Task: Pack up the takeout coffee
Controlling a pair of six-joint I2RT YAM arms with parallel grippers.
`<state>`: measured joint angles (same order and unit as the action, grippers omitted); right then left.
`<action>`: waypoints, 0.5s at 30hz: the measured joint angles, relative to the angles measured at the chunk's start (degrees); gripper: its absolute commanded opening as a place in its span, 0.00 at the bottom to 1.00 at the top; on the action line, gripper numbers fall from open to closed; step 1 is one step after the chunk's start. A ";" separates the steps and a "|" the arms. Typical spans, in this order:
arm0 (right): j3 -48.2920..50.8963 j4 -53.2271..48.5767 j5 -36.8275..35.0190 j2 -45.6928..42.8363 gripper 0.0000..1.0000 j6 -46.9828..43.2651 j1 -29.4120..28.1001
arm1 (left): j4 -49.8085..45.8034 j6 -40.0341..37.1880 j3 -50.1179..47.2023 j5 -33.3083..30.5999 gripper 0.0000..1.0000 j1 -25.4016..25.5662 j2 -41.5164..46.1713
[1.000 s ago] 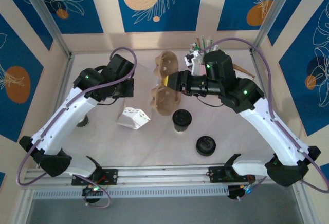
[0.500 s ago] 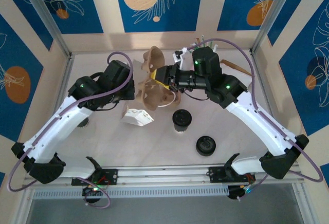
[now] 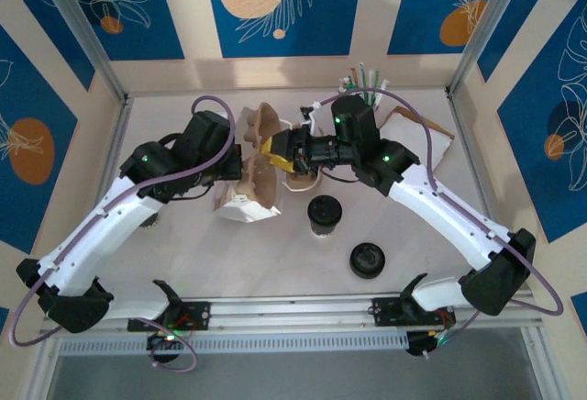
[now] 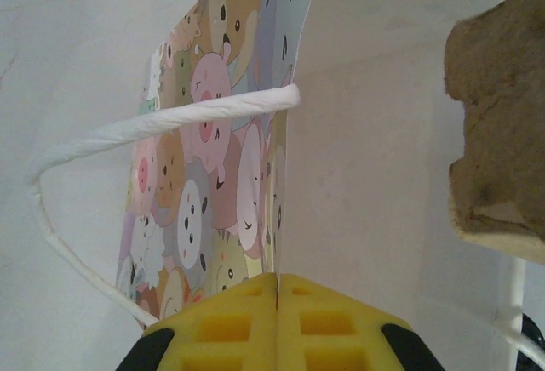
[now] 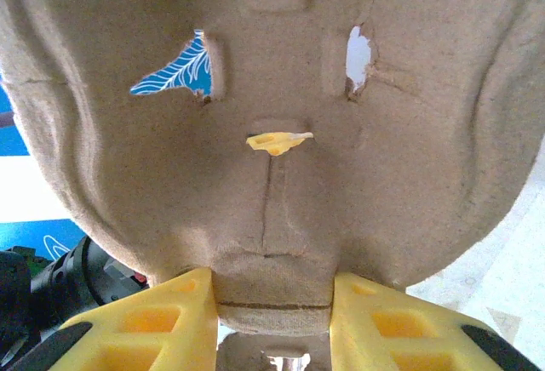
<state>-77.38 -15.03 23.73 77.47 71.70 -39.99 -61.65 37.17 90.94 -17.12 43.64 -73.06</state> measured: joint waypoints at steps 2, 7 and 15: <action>1.03 0.74 1.16 0.00 0.35 0.70 0.57 | 0.63 -0.02 -0.55 0.37 0.00 0.00 0.26; 3.30 1.46 4.31 0.00 0.35 2.03 1.62 | 2.73 -0.22 -1.20 1.09 0.00 0.00 0.92; 4.52 0.90 9.90 0.00 0.34 2.32 4.39 | 4.74 -2.16 -1.70 3.63 0.00 0.00 1.22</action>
<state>-72.86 -14.13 33.63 77.47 74.02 -35.59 -56.90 35.00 89.23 -13.50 43.64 -71.83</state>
